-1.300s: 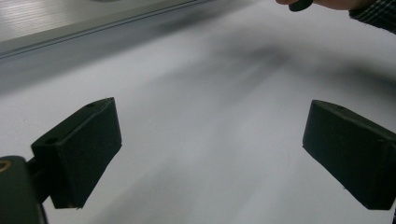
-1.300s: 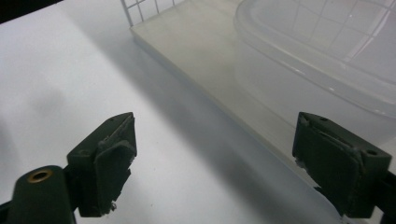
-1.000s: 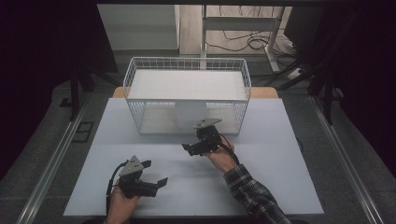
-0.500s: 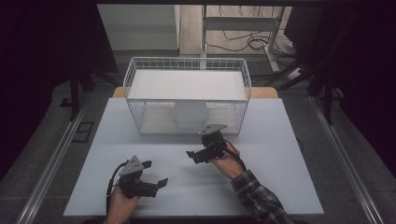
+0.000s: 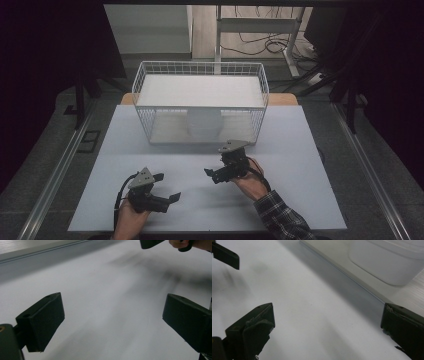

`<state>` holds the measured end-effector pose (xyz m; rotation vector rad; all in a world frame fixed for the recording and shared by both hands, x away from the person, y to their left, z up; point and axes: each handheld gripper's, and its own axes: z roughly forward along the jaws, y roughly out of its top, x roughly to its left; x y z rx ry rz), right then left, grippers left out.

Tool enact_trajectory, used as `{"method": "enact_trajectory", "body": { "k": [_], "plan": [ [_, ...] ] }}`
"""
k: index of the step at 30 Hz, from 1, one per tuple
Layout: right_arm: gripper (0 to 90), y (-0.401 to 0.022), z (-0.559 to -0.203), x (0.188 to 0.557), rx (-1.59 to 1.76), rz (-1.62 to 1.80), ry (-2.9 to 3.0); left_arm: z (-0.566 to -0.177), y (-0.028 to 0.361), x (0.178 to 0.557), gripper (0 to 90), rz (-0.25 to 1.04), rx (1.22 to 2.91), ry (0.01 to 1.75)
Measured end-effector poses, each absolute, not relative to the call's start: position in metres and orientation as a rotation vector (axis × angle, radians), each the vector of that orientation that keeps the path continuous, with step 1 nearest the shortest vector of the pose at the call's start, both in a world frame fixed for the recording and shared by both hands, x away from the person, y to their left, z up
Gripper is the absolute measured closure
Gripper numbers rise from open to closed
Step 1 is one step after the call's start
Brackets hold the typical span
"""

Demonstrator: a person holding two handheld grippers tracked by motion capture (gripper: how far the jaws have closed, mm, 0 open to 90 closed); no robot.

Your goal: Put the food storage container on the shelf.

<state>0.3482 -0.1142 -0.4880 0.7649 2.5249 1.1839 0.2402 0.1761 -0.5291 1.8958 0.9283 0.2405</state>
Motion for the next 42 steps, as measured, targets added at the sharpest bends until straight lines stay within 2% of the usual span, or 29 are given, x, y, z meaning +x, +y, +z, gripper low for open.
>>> {"method": "enact_trajectory", "body": {
  "k": [11, 25, 42],
  "plan": [
    [0.0, -0.13, -0.481, 0.327, 0.774, 1.243, 2.512, -0.53, 0.175, 0.241, 3.0, 0.238, 1.908, 0.932],
    [0.0, -0.146, -0.492, 0.31, 0.799, 1.206, 2.512, -0.531, 0.17, 0.241, 3.1, 0.228, 1.945, 0.926],
    [0.0, -0.176, -0.489, 0.286, 0.813, 1.214, 2.452, -0.527, 0.192, 0.231, 3.1, 0.311, 1.938, 0.982]
  ]
}}
